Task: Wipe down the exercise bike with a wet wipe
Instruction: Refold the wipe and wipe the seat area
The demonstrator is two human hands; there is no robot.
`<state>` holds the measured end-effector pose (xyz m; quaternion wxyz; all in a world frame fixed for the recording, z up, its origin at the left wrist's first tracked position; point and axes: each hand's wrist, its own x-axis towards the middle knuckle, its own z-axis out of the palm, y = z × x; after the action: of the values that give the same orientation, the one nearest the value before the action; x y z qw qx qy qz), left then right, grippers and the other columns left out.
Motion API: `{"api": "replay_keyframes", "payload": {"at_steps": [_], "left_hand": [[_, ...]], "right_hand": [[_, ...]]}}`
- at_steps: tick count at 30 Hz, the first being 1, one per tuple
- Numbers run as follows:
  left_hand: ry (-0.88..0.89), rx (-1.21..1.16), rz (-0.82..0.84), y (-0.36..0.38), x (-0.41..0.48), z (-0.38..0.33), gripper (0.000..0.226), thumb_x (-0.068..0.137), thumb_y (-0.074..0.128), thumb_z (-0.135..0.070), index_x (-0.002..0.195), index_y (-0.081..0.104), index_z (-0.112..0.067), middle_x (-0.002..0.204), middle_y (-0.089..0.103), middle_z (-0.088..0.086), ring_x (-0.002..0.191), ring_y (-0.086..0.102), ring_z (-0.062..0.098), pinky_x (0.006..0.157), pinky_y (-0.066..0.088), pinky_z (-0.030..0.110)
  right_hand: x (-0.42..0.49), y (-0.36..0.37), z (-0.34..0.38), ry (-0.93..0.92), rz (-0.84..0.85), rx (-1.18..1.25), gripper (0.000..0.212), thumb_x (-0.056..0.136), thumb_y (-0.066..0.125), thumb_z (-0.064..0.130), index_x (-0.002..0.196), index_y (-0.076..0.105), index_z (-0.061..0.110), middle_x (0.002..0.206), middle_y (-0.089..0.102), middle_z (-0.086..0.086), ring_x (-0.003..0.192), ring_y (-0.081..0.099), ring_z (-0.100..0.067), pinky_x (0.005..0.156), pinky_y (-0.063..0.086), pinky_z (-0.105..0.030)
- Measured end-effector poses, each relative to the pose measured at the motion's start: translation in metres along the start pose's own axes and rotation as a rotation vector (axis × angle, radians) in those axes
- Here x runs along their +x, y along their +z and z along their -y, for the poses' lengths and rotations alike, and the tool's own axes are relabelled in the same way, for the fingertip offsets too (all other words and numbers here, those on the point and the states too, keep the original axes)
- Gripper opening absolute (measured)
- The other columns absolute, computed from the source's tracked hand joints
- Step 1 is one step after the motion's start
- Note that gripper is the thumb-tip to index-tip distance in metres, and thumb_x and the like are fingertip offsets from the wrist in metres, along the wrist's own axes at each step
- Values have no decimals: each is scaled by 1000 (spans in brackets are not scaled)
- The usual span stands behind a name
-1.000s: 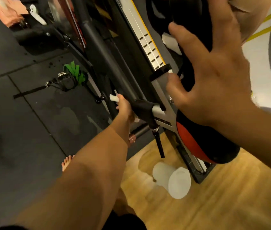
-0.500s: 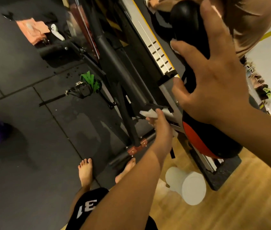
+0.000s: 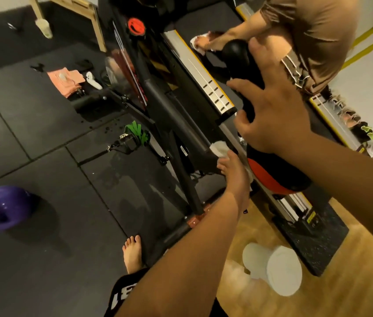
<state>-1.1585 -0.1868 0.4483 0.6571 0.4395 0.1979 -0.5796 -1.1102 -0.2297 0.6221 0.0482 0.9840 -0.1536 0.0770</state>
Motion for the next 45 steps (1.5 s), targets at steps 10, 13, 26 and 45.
{"api": "replay_keyframes", "payload": {"at_steps": [10,13,26,45], "left_hand": [[134,382,-195,-43,-70,-59,12,97,57,-16,101,67,-19,113,60,5,104,56,22,98,50,42],[111,333,-264,-66,-64,-83,10,94,59,-14,98,65,-21,108,56,5,105,51,24,103,45,46],[616,1734,-26,-83,60,-91,41,90,59,-19,131,56,-14,138,52,8,123,50,33,98,46,43],[941,2604,493,-126,114,-182,79,96,47,-18,157,-2,-15,166,6,4,152,-4,34,112,-13,69]], "right_hand": [[1,-6,2,-2,41,89,48,82,63,28,129,57,20,162,8,-8,150,10,-29,114,28,-48],[1,-6,1,-3,22,110,46,82,63,27,127,59,19,162,11,-9,149,12,-29,114,27,-47],[-3,-3,-6,104,-53,288,54,86,55,29,139,48,21,157,27,-2,138,37,-23,90,47,-33],[6,-8,19,458,24,133,65,87,55,39,142,34,10,131,49,-12,105,54,-24,83,42,-26]]}}
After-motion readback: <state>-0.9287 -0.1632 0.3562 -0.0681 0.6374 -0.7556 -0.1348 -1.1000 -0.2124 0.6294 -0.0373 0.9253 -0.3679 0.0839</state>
